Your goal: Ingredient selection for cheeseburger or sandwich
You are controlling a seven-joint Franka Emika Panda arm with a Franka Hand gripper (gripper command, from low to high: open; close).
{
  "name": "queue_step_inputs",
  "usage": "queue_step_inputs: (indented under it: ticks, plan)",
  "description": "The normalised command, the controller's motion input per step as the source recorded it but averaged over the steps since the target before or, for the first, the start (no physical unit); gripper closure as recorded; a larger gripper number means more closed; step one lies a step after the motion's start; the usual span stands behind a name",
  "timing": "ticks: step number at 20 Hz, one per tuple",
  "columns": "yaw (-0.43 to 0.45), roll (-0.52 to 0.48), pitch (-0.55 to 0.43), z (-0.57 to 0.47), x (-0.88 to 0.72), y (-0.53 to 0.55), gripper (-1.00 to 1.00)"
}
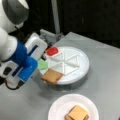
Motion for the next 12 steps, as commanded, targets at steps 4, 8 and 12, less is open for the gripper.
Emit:
queue_step_inputs:
  ticks: [4, 8, 12]
  plan:
    - [0.286, 0.57, 0.062, -0.08, 0.35, -0.42, -1.0]
    - [0.322, 0.513, 0.017, -0.19, 0.29, -0.38, -1.0]
    - [0.34, 0.437, -0.041, -0.27, 0.28, -0.31, -1.0]
